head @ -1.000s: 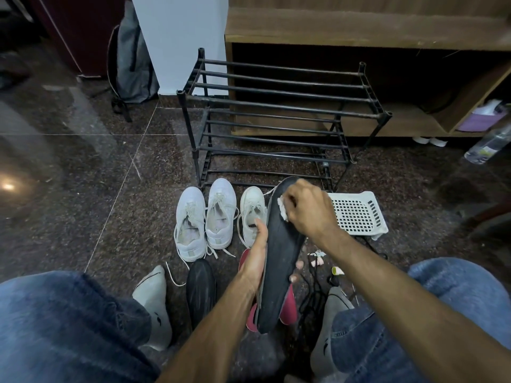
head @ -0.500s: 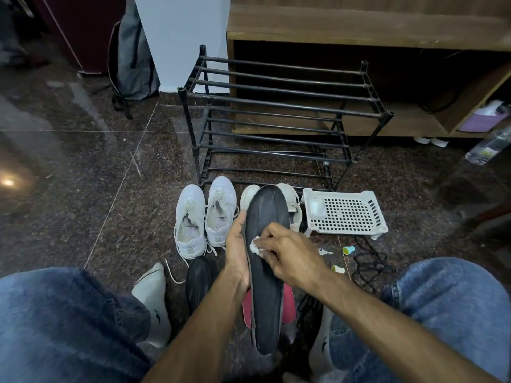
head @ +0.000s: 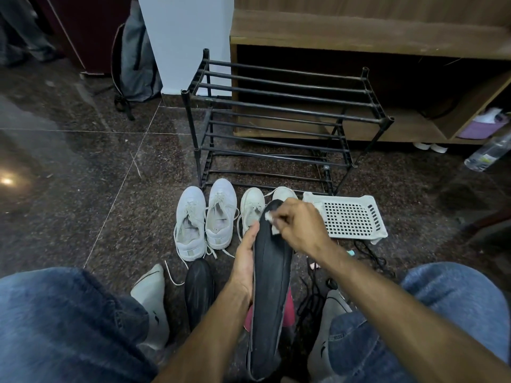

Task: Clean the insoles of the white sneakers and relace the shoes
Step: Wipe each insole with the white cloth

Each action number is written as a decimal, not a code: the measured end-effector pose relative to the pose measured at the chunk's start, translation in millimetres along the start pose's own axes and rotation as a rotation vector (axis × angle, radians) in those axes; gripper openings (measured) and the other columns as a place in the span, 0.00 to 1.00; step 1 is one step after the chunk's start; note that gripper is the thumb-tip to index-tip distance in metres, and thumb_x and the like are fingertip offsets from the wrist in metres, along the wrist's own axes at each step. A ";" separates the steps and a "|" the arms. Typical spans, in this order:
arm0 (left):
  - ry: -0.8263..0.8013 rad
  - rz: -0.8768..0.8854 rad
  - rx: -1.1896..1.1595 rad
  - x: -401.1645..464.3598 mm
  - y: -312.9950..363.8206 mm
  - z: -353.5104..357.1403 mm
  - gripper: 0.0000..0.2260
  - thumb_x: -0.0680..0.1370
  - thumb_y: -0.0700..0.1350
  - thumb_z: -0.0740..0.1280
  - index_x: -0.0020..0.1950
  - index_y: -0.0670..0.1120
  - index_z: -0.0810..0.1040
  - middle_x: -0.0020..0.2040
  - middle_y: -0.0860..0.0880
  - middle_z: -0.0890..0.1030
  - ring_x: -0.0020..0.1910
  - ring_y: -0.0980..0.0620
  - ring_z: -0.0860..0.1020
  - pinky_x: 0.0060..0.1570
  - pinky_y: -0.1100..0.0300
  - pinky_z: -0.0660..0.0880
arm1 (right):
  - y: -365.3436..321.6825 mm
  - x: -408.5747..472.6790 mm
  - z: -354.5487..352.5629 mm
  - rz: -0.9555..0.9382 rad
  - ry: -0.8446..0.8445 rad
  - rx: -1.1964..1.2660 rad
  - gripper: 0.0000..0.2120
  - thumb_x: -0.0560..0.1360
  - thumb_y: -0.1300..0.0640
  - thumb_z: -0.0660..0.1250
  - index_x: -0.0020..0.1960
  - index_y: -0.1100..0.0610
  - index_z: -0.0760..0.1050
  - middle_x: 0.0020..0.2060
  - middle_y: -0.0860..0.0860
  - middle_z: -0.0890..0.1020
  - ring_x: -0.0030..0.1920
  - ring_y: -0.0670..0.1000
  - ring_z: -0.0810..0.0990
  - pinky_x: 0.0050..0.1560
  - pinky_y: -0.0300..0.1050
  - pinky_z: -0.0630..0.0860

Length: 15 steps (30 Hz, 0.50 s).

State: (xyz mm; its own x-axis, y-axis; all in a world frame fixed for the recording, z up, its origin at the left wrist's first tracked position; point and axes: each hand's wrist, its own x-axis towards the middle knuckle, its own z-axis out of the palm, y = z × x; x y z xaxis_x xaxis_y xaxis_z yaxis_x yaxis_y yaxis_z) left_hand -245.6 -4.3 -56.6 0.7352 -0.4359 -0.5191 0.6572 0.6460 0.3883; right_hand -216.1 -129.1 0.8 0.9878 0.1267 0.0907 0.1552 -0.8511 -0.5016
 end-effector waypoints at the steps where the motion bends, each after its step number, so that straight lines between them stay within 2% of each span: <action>1: 0.006 -0.002 -0.036 -1.8 0.7 2.1 0.23 0.74 0.57 0.66 0.58 0.39 0.81 0.50 0.38 0.81 0.46 0.43 0.81 0.52 0.52 0.75 | -3.9 -10.8 4.6 -0.055 -0.039 0.019 0.08 0.76 0.55 0.68 0.53 0.52 0.84 0.47 0.49 0.81 0.45 0.54 0.80 0.49 0.52 0.77; 3: 0.022 -0.011 -0.065 -2.1 -1.0 3.1 0.22 0.78 0.56 0.62 0.55 0.38 0.83 0.48 0.38 0.82 0.46 0.44 0.83 0.52 0.53 0.78 | -9.1 -26.9 11.4 -0.120 -0.082 -0.014 0.08 0.75 0.56 0.67 0.51 0.51 0.84 0.45 0.48 0.81 0.44 0.54 0.80 0.47 0.54 0.78; 4: 0.022 -0.016 -0.067 -0.7 -3.0 2.9 0.23 0.78 0.57 0.62 0.56 0.38 0.82 0.50 0.37 0.82 0.48 0.44 0.82 0.55 0.53 0.77 | -8.4 -25.9 12.7 -0.113 -0.070 -0.041 0.08 0.76 0.56 0.66 0.51 0.52 0.83 0.45 0.49 0.80 0.44 0.54 0.80 0.47 0.54 0.78; 9: -0.019 -0.022 0.006 -4.0 -5.0 7.3 0.27 0.74 0.56 0.66 0.65 0.38 0.77 0.58 0.38 0.79 0.53 0.44 0.79 0.63 0.51 0.71 | 8.6 13.1 -0.8 0.175 0.093 -0.117 0.09 0.76 0.56 0.66 0.52 0.51 0.83 0.52 0.51 0.81 0.52 0.59 0.79 0.50 0.51 0.76; 11: -0.005 -0.004 0.045 -4.0 -5.6 6.6 0.28 0.73 0.55 0.66 0.66 0.38 0.76 0.62 0.37 0.78 0.57 0.43 0.78 0.67 0.49 0.69 | 13.5 13.2 -3.5 0.196 0.099 -0.071 0.09 0.74 0.58 0.68 0.50 0.51 0.84 0.50 0.49 0.83 0.51 0.58 0.80 0.50 0.50 0.76; 13: 0.006 0.011 0.046 -3.5 -6.9 6.6 0.27 0.74 0.54 0.65 0.66 0.37 0.76 0.60 0.37 0.78 0.56 0.43 0.78 0.64 0.50 0.71 | 12.8 3.5 -3.5 0.169 0.100 0.036 0.07 0.73 0.60 0.70 0.48 0.52 0.85 0.45 0.48 0.83 0.46 0.55 0.81 0.48 0.49 0.78; 15: -0.009 0.007 0.021 -1.5 -7.2 8.6 0.23 0.75 0.55 0.64 0.60 0.38 0.80 0.53 0.38 0.81 0.50 0.44 0.80 0.58 0.53 0.74 | 8.0 -11.9 1.3 0.098 0.098 0.127 0.06 0.72 0.60 0.72 0.46 0.53 0.85 0.42 0.47 0.83 0.41 0.52 0.81 0.45 0.50 0.79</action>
State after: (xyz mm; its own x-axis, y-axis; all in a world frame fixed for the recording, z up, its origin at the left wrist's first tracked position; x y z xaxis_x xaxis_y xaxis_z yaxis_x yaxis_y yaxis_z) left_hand -250.0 -13.7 -52.0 0.7411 -0.4373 -0.5095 0.6554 0.6360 0.4074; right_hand -226.5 -136.7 -5.4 0.9932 -0.0096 0.1160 0.0644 -0.7846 -0.6166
